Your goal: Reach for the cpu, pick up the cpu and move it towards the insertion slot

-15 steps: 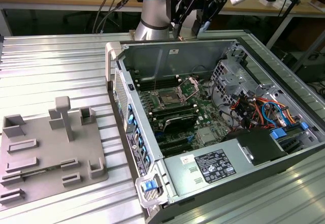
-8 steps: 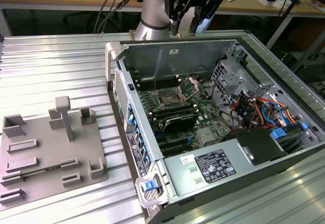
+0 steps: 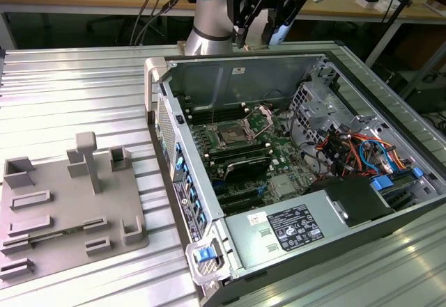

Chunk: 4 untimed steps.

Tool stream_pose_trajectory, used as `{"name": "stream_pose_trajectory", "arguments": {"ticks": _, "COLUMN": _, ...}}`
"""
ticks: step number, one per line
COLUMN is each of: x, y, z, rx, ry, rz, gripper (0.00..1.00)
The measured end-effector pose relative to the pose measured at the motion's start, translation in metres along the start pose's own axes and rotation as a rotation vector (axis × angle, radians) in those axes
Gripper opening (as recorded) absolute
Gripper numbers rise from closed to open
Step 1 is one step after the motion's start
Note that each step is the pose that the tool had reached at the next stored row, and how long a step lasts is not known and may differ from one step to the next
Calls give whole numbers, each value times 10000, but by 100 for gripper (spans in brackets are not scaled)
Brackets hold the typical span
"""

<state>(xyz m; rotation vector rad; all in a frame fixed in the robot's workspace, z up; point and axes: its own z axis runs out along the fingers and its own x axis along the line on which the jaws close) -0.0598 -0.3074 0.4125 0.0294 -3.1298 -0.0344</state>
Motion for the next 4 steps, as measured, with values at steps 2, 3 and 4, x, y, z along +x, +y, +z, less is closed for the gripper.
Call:
{"name": "stream_pose_trajectory", "arguments": {"ticks": 2, "x": -2, "y": 0, "z": 2, "rx": 0, "ry": 0, "rz": 0, "gripper": 55}}
{"name": "stream_pose_trajectory", "arguments": {"ticks": 3, "x": -3, "y": 0, "z": 2, "rx": 0, "ry": 0, "rz": 0, "gripper": 55}}
{"name": "stream_pose_trajectory", "arguments": {"ticks": 4, "x": -3, "y": 1, "z": 2, "rx": 0, "ry": 0, "rz": 0, "gripper": 55}}
